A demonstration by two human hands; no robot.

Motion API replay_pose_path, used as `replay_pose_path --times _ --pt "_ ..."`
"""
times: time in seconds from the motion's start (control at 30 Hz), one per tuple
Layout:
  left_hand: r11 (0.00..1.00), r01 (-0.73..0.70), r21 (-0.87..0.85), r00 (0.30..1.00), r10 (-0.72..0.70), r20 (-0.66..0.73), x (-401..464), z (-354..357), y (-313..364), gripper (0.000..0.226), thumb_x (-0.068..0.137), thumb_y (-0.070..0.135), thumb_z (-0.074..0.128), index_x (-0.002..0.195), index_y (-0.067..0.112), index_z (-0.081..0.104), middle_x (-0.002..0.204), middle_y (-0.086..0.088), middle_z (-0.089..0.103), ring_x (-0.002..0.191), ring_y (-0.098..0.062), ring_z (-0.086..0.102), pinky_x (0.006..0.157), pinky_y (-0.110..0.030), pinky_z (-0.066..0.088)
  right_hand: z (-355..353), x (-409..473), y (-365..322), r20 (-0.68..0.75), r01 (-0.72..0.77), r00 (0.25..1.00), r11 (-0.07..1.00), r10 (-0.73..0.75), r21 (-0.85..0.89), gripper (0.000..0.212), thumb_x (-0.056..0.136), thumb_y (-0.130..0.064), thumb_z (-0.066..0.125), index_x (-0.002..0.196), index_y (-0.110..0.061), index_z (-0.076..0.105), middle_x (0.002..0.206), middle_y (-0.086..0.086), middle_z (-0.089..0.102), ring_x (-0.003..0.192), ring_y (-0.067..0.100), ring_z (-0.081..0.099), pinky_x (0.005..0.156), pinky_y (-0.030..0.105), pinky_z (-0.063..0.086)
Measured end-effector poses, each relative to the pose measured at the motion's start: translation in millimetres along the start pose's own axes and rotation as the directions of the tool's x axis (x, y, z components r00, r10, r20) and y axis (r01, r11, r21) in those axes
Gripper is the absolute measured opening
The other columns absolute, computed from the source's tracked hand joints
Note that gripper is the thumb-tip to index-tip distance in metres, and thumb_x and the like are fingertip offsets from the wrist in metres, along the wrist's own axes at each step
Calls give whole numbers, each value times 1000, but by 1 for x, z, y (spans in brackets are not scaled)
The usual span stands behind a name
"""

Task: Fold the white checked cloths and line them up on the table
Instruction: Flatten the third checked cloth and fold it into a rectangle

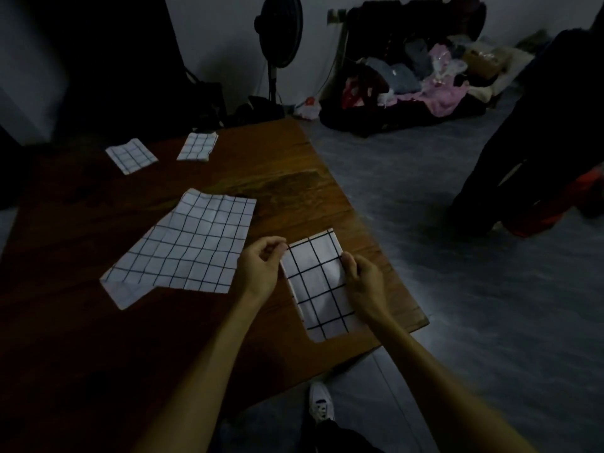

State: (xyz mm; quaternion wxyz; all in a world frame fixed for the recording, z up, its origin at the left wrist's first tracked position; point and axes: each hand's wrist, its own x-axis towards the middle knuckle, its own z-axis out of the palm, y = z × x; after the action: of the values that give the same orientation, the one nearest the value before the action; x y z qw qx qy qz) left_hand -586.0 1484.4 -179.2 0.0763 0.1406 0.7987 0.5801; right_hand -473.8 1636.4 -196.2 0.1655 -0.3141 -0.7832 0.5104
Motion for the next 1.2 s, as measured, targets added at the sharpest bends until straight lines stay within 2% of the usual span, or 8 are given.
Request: replay_pose_path --times 0.17,0.3,0.4,0.5,0.6,0.73,0.97,1.2 --pt "985 129 117 990 -121 -68 14 24 -34 14 90 21 61 103 18 64 98 3 65 90 -12 60 64 -16 44 18 13 44 42 -84 995 991 89 -104 31 99 -32 45 72 -21 54 62 -10 49 54 1 43 54 19 36" --pt "905 285 316 958 -278 -68 13 41 -72 38 93 29 54 129 18 48 128 -4 53 110 -17 54 78 -23 44 40 21 89 106 -20 992 898 74 -440 23 96 -37 46 110 -23 58 102 -4 63 93 11 57 80 34 52" --pt "839 163 519 975 -217 46 -4 55 -96 43 97 26 47 138 20 39 143 -2 39 126 -18 44 95 -28 43 52 19 102 177 139 983 833 -51 -535 39 95 -29 52 131 -15 50 131 7 53 120 22 48 98 37 45" --pt "705 -84 704 941 -177 289 -20 74 -114 51 100 24 36 148 16 19 157 -6 16 144 -20 16 115 -35 20 65 21 110 322 327 932 767 -166 -552 46 96 -21 52 138 -3 43 144 19 43 137 33 35 108 45 37" --pt "528 -242 814 880 -234 414 -24 87 -134 61 101 29 26 149 13 -8 158 -8 -8 145 -21 -12 117 -41 -5 75 31 121 514 384 856 739 -60 -553 59 99 -34 20 149 -4 18 158 16 12 146 24 0 120 43 12" --pt "460 -247 853 869 -284 404 -26 90 -153 63 100 43 16 148 12 -11 157 -8 -13 144 -21 -16 115 -43 -10 78 35 143 592 449 806 653 0 -610 80 83 -59 -25 145 -11 -9 155 8 -15 142 19 -20 117 35 -11" --pt "485 -242 840 871 -273 408 -16 88 -139 64 98 38 29 150 11 3 159 -9 1 146 -21 -4 118 -41 -1 72 18 147 540 395 841 650 28 -649 75 88 -60 -15 146 -12 -10 155 8 -16 144 20 -17 117 36 -9" --pt "497 -219 839 932 -148 331 9 87 -113 48 98 32 37 141 10 36 144 -7 43 134 -19 36 116 -44 11 57 12 130 560 402 825 611 82 -682 67 99 -49 5 149 -6 -8 157 13 -13 146 24 -13 116 37 -14"
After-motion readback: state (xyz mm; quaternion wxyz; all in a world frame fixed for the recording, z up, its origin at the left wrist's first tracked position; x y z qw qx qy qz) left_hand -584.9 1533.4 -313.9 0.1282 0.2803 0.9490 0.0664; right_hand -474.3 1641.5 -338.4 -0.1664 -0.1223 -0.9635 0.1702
